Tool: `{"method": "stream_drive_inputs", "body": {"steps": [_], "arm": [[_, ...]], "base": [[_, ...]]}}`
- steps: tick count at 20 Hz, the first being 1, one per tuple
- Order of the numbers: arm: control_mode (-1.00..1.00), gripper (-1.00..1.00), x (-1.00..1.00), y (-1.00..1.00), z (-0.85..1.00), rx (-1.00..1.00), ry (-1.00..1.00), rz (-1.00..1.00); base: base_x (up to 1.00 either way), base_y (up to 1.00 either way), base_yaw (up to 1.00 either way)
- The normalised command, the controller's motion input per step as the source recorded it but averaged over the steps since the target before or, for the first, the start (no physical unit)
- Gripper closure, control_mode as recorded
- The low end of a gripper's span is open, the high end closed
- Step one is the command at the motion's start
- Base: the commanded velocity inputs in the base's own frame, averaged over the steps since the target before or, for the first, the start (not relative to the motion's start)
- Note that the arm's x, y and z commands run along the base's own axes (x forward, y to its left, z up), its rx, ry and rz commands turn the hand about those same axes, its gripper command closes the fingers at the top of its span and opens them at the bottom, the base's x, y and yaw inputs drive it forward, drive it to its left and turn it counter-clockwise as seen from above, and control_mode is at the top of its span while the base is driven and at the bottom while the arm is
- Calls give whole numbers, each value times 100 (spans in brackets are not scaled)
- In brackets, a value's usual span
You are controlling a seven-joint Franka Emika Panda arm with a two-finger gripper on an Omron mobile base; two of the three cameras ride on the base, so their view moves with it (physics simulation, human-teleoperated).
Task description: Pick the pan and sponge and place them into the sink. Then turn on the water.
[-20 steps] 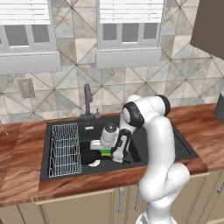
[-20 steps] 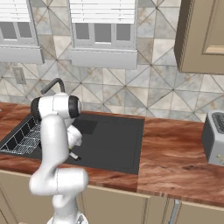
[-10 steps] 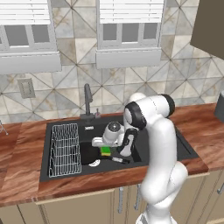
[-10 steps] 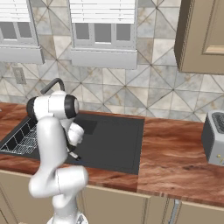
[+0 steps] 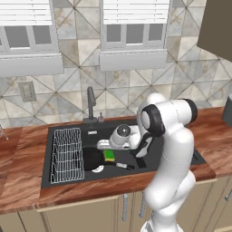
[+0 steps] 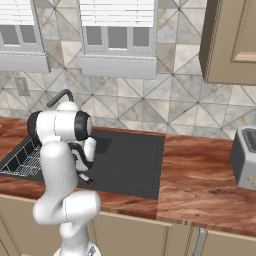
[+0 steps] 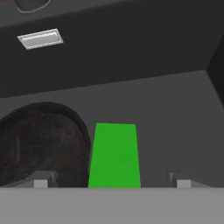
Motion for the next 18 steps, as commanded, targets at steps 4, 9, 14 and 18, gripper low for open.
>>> {"method": "stream_drive_inputs", "body": {"steps": [4, 9, 14, 18], "arm": [[-100, -100, 0, -3, 66, 1, -2, 0], [-100, -100, 6, -14, 71, 0, -3, 0], [-100, -100, 2, -3, 56, 0, -6, 0], [-100, -100, 0, 0, 42, 0, -16, 0]], "base": [[0, 0, 0], [0, 0, 0], [0, 0, 0], [0, 0, 0]]}}
